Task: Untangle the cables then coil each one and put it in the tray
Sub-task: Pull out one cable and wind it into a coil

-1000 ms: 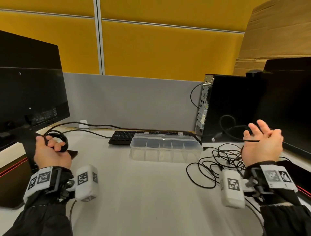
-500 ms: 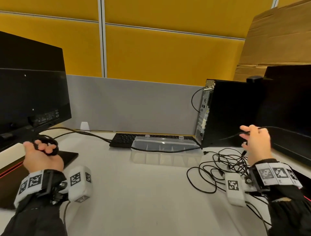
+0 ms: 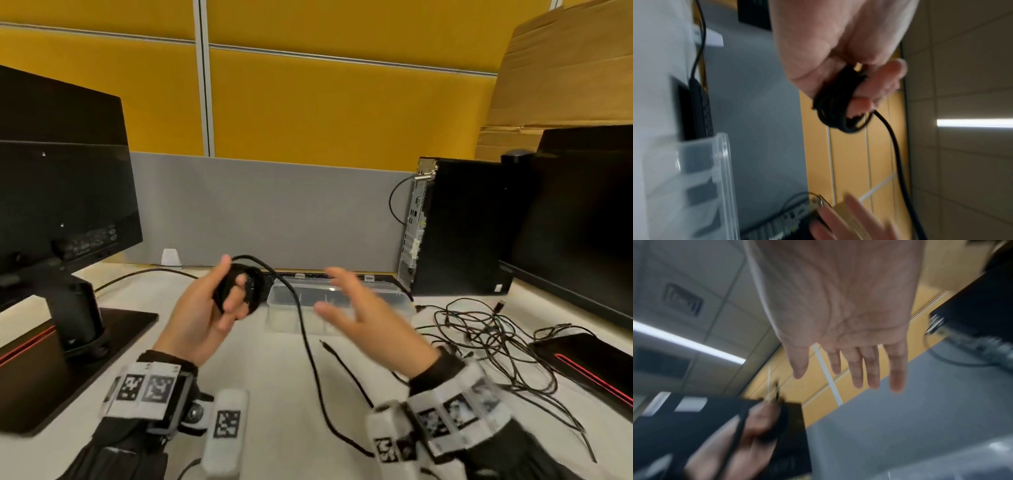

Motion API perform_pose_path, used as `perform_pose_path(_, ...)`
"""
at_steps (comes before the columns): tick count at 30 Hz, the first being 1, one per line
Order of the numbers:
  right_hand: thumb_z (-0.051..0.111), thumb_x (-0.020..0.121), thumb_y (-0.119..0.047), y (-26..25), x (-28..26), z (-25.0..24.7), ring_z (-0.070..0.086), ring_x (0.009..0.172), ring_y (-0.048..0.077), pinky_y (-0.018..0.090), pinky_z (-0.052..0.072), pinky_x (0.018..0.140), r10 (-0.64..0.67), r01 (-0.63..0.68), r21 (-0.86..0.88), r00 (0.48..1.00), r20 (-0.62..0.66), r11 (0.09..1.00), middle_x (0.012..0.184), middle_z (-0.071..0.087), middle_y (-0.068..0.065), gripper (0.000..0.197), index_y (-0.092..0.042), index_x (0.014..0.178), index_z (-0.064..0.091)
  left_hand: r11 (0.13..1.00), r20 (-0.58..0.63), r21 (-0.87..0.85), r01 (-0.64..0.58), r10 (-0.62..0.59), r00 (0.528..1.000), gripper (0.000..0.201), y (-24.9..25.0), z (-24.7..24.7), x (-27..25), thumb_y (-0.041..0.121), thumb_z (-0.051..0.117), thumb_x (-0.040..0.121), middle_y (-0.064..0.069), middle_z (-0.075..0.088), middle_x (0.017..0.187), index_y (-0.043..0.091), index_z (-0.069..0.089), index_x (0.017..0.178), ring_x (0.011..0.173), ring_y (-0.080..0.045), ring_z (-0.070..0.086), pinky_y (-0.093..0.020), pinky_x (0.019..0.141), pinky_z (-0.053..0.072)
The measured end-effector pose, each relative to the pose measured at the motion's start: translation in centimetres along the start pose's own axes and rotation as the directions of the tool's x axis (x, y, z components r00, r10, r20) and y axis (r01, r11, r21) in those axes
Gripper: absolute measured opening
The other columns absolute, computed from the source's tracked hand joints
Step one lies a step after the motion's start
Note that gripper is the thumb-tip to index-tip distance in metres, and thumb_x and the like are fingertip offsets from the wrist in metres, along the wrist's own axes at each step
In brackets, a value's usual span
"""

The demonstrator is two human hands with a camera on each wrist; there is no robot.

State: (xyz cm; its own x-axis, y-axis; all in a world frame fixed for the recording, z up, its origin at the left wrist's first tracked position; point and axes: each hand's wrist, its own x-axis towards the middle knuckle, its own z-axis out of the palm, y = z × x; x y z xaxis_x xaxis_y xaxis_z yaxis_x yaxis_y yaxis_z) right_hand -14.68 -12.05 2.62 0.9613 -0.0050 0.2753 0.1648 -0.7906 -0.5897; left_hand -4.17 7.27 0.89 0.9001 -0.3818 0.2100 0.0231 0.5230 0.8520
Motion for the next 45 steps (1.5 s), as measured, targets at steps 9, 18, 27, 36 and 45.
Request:
perform_pose_path(9,0.040,0.092,-0.041,-0.7,-2.2,1.3,0.028,0.039,0.007,0.019,0.034,0.039,0.001,-0.183,0.884,0.979,0.203,0.431,0.050,0.032,-0.005,0.033,-0.014,0.086,0.058,0.999,-0.038,-0.003,-0.037,0.036,0.999,0.037,-0.1,-0.2,0.4,0.039,0.040,0.093,0.006,0.033,0.040,0.010,0.050,0.073,0.028,-0.006,0.026,-0.016,0.041,0.033)
perform_pose_path(18,0.041,0.098,-0.036,2.3,0.3,2.3,0.038,0.050,0.001,0.018,0.026,0.046,-0.021,-0.055,-0.324,0.974,-0.227,0.945,0.057,0.041,-0.011,0.015,-0.026,0.098,0.051,0.878,0.368,-0.461,0.126,0.060,0.928,0.024,0.4,0.5,-0.3,0.017,0.064,0.078,-0.007,0.070,0.080,-0.003,0.072,0.089,0.050,-0.010,0.059,-0.022,0.068,0.054)
perform_pose_path(27,0.039,0.091,-0.053,-2.6,-2.4,2.0,0.056,0.073,0.001,0.024,0.049,0.065,-0.391,0.350,-0.302,0.916,-0.088,0.887,0.085,0.064,-0.019,0.032,-0.033,0.094,0.063,0.947,0.154,0.242,-0.210,0.177,0.972,0.024,-2.0,0.3,0.9,0.013,0.036,0.099,-0.007,0.073,0.094,-0.002,0.049,0.114,0.088,-0.022,0.070,-0.029,0.084,0.050)
perform_pose_path(36,0.047,0.095,-0.040,1.3,3.4,1.6,0.059,0.081,-0.005,0.031,0.048,0.074,-0.198,0.176,-0.104,0.943,-0.269,0.979,0.083,0.066,-0.024,0.023,-0.033,0.096,0.069,0.980,0.506,0.198,0.011,-0.112,0.855,0.053,-1.5,1.7,-1.6,0.052,0.067,0.075,-0.001,0.053,0.048,0.002,0.053,0.088,0.040,-0.011,0.047,-0.021,0.059,0.048)
perform_pose_path(45,0.034,0.100,-0.036,0.3,1.2,2.9,0.055,0.097,0.006,0.024,0.042,0.085,-0.140,0.194,-0.160,0.944,0.299,0.968,0.115,0.064,-0.007,0.033,-0.025,0.119,0.059,0.971,0.110,-0.178,-0.157,0.178,0.978,0.023,-1.3,2.6,-0.6,0.016,0.037,0.093,-0.003,0.073,0.085,0.003,0.055,0.101,0.084,-0.015,0.071,-0.023,0.078,0.056)
